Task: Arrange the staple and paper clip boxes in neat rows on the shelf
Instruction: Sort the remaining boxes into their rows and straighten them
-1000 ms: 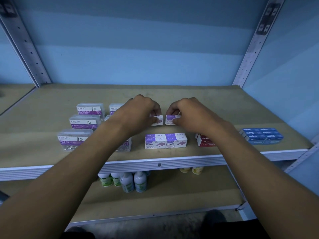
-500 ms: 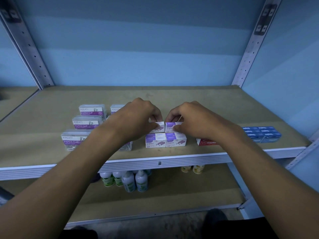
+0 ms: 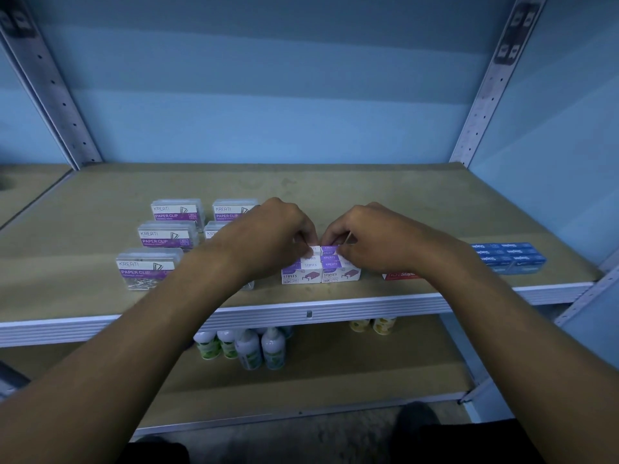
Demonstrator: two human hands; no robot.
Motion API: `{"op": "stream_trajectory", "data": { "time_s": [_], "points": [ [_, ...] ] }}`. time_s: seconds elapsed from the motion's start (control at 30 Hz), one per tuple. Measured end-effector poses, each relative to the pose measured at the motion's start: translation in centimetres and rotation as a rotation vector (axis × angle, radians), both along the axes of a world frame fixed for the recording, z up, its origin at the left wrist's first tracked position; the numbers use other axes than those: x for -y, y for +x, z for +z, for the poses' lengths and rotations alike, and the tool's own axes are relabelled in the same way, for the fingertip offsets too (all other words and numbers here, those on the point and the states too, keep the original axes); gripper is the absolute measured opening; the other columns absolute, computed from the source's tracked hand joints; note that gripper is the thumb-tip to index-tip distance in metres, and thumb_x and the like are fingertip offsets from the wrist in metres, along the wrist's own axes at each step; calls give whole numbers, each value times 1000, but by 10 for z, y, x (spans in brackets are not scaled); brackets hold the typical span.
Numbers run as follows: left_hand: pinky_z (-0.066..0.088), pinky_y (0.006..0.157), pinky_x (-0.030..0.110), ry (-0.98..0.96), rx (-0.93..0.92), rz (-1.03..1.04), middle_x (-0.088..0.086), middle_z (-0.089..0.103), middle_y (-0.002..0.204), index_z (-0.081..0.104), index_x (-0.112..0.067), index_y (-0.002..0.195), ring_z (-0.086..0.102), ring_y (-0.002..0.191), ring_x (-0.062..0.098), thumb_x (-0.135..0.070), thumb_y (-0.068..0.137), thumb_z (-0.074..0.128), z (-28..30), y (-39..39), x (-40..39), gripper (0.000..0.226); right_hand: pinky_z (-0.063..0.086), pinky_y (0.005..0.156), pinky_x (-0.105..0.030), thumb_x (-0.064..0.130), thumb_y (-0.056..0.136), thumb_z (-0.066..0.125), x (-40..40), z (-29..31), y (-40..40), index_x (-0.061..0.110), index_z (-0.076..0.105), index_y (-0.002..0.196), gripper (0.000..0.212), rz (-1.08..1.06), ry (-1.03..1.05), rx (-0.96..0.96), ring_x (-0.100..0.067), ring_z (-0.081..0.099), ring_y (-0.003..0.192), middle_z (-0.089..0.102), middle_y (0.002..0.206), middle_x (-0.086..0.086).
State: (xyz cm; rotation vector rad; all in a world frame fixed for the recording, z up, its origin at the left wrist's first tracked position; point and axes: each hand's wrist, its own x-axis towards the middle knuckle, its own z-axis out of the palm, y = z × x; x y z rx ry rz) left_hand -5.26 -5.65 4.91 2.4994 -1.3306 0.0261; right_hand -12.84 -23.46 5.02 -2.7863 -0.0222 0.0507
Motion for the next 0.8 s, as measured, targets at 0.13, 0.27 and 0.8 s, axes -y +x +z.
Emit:
{"op": "stream_trajectory", "data": {
  "time_s": [0.13,0.27,0.8],
  "points": [
    [54,77,30,12,-27,4,-6,75,98,77,-26,100,62,78,8,-22,89,66,0,0,-1,17,57,82,-29,4,91,53,0,1,-3,30,77,110,40,15,4,-24,-7,66,93,74,107,8],
    [55,80,31,27,-64,3,-7,74,99,77,-26,101,64,83,7,-28,90,64,-1,1,-2,16,56,88,-32,3,93,51,-1,4,-5,27,76,113,40,34,18,-40,-9,65,99,74,113,7],
    [53,75,25,64,-90,-5,-11,71,99,75,-26,104,61,84,4,-42,67,85,-1,-1,-4,41,57,86,-36,31,73,87,-2,9,-6,28,73,112,42,10,-72,-105,-5,64,91,71,105,12]
  ]
}}
